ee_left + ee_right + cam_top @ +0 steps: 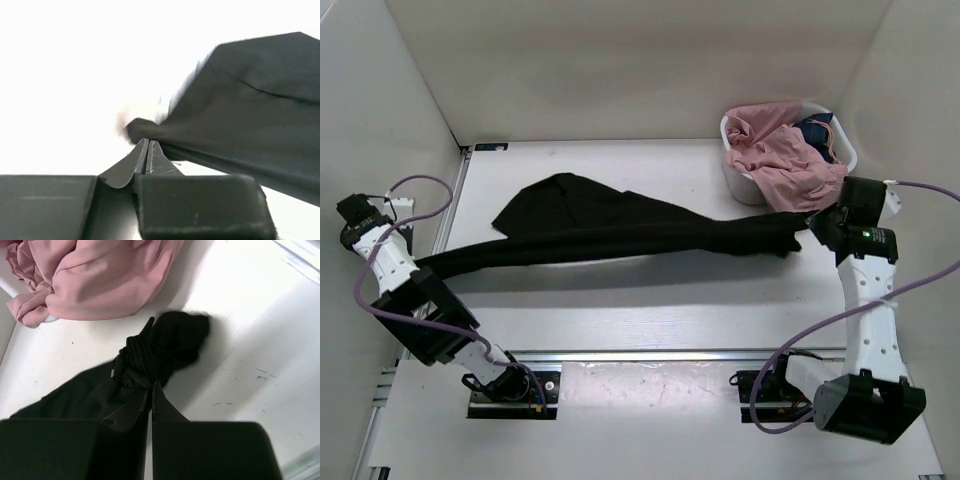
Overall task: Fold and stack the trousers
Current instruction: Flatten the trousers out
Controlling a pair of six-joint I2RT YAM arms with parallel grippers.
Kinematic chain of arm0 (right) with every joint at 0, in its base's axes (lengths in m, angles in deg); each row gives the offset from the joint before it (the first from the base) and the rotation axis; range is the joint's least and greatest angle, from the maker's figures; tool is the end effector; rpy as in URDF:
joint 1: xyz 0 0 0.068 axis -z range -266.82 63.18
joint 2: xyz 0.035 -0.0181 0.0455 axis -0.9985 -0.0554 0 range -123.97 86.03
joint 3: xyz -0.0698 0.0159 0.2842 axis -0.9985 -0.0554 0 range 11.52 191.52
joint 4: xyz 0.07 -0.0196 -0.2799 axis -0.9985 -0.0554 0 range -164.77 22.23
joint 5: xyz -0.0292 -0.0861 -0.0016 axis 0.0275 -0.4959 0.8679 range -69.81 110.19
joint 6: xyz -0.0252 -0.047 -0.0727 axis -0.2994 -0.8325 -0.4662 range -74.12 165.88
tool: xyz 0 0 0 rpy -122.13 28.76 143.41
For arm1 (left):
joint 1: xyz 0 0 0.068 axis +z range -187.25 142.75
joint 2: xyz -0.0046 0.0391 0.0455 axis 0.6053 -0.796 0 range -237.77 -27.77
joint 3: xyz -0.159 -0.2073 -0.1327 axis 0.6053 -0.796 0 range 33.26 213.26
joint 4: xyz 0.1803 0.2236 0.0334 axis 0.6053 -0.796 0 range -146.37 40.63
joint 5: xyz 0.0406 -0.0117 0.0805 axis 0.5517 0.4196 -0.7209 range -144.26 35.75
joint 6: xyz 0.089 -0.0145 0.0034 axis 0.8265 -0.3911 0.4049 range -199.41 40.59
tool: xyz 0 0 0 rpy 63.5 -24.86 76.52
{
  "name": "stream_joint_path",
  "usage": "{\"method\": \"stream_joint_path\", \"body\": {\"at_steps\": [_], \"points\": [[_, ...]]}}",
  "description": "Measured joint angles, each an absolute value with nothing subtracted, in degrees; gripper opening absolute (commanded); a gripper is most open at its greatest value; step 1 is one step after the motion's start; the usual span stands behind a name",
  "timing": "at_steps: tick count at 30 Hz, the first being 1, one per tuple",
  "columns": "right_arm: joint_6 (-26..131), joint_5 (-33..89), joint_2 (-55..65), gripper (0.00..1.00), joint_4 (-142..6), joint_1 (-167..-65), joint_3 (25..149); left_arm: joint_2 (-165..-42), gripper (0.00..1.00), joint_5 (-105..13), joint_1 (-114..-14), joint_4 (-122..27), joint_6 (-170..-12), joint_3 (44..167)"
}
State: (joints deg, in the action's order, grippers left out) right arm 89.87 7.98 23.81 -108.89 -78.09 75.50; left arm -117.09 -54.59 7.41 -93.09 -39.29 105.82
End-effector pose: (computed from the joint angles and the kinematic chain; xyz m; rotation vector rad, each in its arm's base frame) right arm 0.2720 -0.0590 0.3371 1.0951 1.9551 0.0926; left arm 0.2647 0.2625 0.2420 -0.1100 2.7212 0.4895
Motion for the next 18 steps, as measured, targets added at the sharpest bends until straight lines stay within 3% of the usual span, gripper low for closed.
{"method": "stream_joint_path", "body": {"at_steps": [13, 18], "points": [[85.9, 9.3, 18.0, 0.0, -114.2, -73.8, 77.2, -120.3, 0.14, -57.1, 2.4, -98.3, -35.1, 116.0], [85.8, 11.7, 16.3, 0.0, -113.3, -73.8, 77.9, -121.5, 0.4, -56.2, -2.6, -99.7, -36.3, 115.0]]}}
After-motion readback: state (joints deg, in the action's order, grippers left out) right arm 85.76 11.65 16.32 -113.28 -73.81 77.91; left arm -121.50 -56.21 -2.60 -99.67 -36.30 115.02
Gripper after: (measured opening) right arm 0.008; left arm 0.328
